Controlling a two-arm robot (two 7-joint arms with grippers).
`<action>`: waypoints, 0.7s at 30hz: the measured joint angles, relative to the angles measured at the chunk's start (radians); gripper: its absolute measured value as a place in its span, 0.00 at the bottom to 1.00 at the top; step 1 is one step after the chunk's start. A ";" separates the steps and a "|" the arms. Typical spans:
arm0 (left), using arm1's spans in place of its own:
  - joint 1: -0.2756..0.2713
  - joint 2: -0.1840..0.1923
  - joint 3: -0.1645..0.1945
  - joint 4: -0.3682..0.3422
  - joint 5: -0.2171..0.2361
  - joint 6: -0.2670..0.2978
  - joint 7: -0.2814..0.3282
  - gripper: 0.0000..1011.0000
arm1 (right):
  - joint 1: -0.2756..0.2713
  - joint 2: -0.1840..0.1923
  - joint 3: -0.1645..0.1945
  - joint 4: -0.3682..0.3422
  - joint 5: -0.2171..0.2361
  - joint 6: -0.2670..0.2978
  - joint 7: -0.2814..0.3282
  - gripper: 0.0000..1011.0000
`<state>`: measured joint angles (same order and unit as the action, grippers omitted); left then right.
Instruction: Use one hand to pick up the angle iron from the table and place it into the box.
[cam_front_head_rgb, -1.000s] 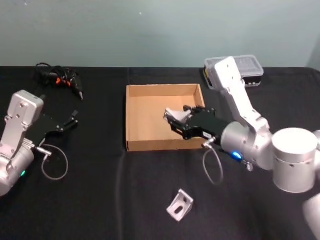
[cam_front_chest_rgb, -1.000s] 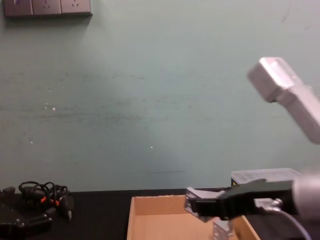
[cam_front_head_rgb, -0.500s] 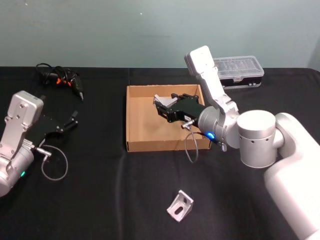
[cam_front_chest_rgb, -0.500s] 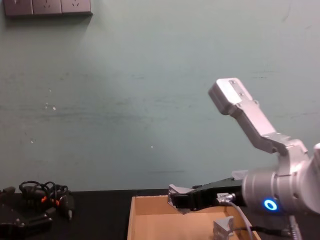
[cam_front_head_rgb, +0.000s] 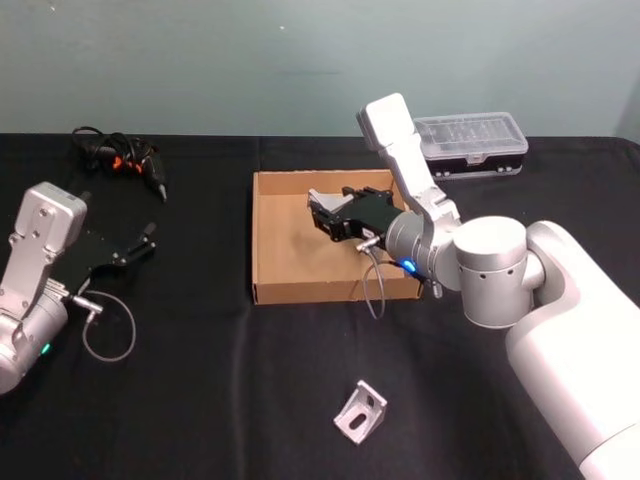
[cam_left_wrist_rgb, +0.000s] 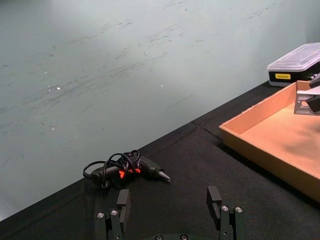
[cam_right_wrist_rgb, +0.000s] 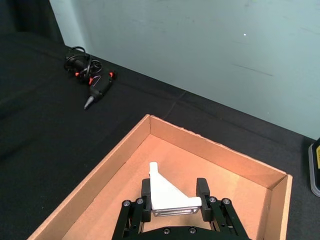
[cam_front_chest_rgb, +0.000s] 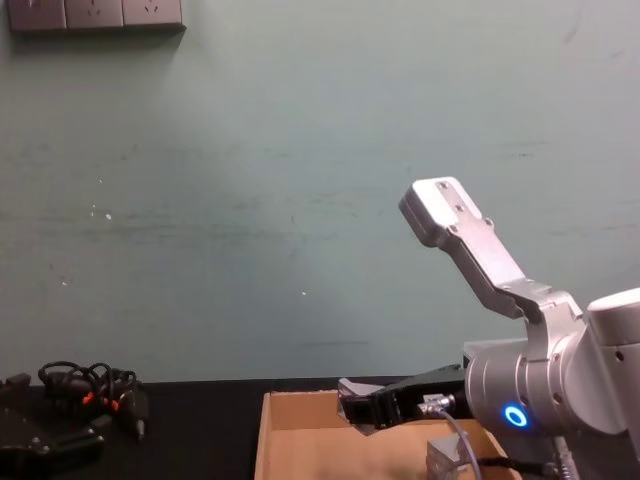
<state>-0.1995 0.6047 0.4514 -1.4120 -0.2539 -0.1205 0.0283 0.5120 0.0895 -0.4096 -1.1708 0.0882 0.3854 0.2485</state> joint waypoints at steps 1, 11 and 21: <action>0.000 0.000 0.000 0.000 0.000 0.000 0.000 0.99 | 0.000 0.001 0.000 -0.002 0.000 0.000 0.000 0.53; 0.000 0.000 0.000 0.000 0.000 0.000 0.000 0.99 | -0.003 0.004 -0.001 -0.008 0.002 0.000 0.001 0.71; 0.000 0.000 0.000 0.000 0.000 0.000 0.000 0.99 | -0.004 0.005 -0.002 -0.012 0.004 0.000 0.002 0.99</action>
<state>-0.1995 0.6047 0.4514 -1.4120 -0.2539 -0.1205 0.0283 0.5083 0.0941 -0.4114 -1.1826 0.0924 0.3859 0.2502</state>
